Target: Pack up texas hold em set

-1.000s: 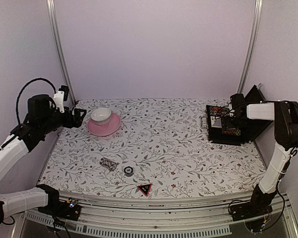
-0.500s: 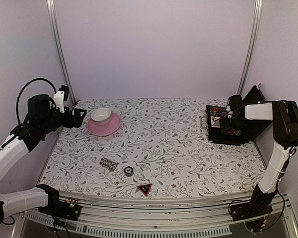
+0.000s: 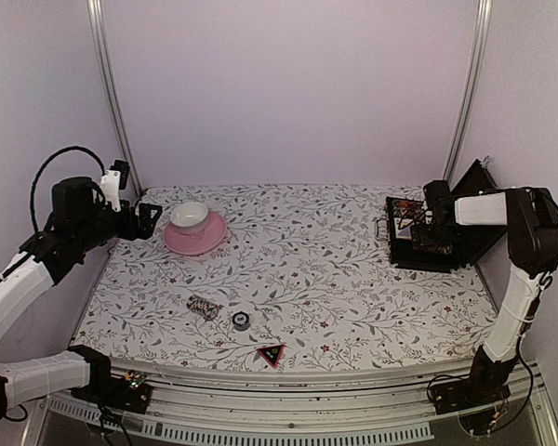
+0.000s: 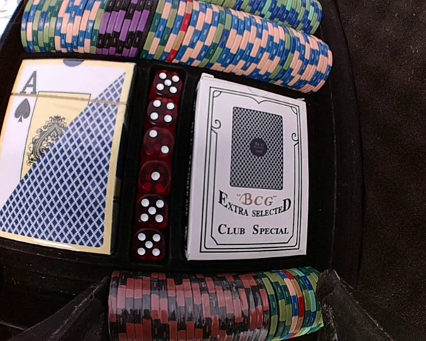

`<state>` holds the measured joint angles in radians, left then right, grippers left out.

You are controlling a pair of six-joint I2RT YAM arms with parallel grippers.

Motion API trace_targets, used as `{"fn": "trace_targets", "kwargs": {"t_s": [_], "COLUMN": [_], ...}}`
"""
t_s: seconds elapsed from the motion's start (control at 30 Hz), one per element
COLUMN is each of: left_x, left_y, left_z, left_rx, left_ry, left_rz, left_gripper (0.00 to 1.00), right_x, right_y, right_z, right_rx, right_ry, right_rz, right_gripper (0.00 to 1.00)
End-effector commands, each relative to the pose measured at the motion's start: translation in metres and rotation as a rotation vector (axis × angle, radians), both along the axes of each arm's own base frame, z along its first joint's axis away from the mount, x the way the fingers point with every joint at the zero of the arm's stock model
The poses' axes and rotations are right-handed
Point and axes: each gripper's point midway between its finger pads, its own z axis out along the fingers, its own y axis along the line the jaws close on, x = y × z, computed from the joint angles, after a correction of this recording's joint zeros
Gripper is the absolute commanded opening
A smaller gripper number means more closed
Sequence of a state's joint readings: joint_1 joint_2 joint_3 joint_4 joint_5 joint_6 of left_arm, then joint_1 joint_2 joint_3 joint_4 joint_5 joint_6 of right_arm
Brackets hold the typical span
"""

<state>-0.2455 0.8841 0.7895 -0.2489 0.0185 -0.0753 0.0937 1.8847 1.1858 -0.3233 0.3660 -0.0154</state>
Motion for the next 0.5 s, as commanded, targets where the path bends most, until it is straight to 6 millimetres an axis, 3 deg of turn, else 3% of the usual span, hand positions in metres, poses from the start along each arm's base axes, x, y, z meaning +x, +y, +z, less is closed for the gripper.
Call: {"fn": "trace_targets", "kwargs": {"t_s": [0.0, 0.17, 0.3, 0.37, 0.47], "left_x": [0.001, 0.001, 0.001, 0.001, 0.000], "left_y": [0.002, 0.003, 0.003, 0.005, 0.006], "left_z": [-0.004, -0.003, -0.003, -0.002, -0.002], "left_rx": [-0.001, -0.001, 0.000, 0.002, 0.003], "left_ry": [0.007, 0.006, 0.004, 0.001, -0.002], "left_rz": [0.005, 0.005, 0.010, 0.017, 0.022], "left_gripper": [0.97, 0.97, 0.97, 0.97, 0.97], "right_x": [-0.006, -0.005, -0.002, 0.000, 0.013], "right_y": [-0.025, -0.021, -0.009, -0.001, 0.011], "right_z": [-0.002, -0.003, 0.008, 0.021, 0.067], "right_rx": [-0.073, -0.041, 0.027, 0.068, 0.146], "right_ry": [0.029, 0.033, 0.004, -0.027, -0.134], "right_rz": [-0.075, -0.061, -0.022, 0.002, 0.028], "right_gripper": [0.99, 0.99, 0.99, 0.99, 0.99]}}
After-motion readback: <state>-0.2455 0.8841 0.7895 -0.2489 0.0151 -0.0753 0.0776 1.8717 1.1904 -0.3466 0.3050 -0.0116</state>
